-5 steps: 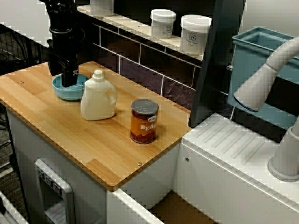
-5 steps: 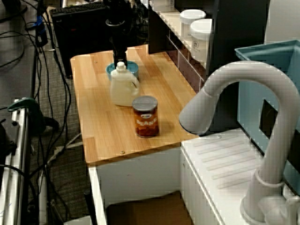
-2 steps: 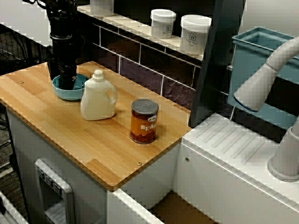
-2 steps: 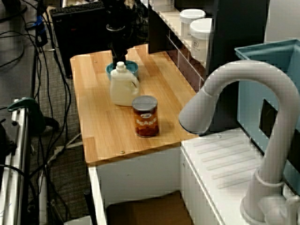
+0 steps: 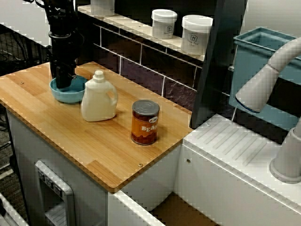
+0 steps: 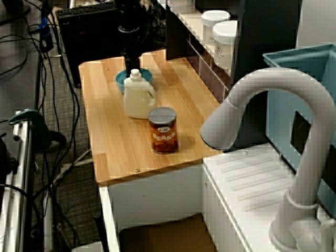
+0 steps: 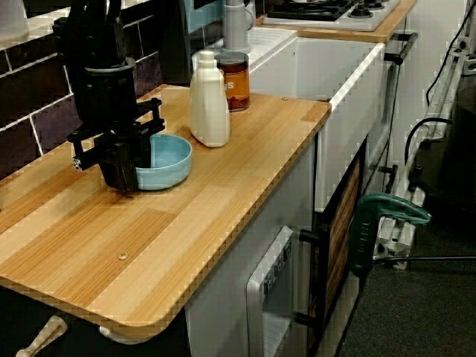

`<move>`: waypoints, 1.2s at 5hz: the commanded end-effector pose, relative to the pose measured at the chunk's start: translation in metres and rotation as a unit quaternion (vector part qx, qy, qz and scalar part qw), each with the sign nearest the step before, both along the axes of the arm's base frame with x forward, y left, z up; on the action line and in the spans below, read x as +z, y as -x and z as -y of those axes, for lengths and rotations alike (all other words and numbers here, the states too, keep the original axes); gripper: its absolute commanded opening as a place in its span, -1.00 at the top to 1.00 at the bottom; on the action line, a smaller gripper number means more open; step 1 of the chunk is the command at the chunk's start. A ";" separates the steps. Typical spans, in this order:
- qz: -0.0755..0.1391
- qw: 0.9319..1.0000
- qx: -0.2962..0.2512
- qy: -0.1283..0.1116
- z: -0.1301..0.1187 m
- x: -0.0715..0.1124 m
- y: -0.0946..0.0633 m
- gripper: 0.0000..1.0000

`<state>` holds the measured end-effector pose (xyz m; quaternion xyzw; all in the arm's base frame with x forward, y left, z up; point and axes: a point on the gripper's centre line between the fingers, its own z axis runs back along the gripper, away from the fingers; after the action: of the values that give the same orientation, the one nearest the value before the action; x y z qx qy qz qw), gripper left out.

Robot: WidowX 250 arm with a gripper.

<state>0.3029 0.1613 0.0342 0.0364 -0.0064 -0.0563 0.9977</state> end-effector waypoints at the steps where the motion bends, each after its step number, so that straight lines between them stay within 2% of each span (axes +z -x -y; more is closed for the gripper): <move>1: 0.023 0.999 0.005 0.022 -0.003 0.040 0.001 1.00; 3: 0.056 0.997 0.010 0.050 -0.001 0.083 -0.001 1.00; 4: 0.075 0.996 0.017 0.040 0.000 0.097 0.000 1.00; 5: 0.095 0.995 0.024 0.015 0.004 0.108 0.001 1.00; 6: 0.110 0.993 0.031 0.007 0.005 0.118 0.003 1.00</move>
<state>0.3078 0.1601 0.1265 0.0173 -0.0870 -0.0243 0.9958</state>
